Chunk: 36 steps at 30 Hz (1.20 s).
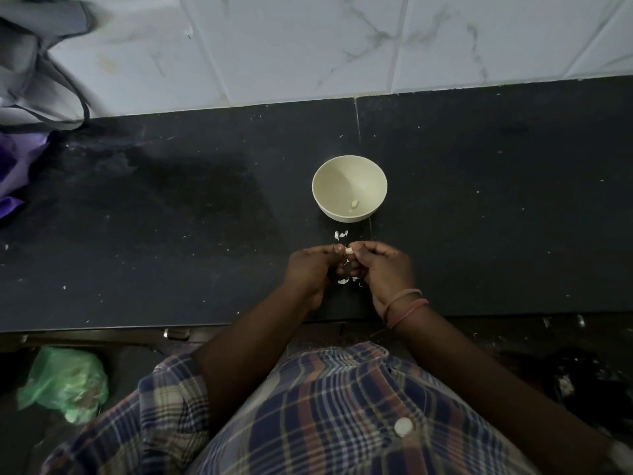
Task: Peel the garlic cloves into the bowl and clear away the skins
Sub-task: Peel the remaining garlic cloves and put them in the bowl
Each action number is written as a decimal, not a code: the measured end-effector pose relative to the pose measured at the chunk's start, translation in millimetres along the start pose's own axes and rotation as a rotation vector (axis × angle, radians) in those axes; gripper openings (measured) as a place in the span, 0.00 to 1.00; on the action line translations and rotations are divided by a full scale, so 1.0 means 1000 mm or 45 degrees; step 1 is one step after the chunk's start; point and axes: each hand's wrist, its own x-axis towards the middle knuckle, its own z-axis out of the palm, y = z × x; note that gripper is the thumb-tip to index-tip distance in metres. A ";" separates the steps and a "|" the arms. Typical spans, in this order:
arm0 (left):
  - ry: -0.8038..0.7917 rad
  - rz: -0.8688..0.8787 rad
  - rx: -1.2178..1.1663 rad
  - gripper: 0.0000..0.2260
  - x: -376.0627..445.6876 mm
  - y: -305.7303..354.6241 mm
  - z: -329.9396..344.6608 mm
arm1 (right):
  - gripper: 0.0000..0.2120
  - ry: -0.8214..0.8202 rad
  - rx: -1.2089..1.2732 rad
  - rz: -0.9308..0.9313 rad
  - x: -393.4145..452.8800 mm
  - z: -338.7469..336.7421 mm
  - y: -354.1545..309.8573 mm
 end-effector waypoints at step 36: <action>-0.002 0.040 0.220 0.15 0.015 0.009 0.016 | 0.03 0.022 -0.988 -0.869 0.015 -0.001 0.007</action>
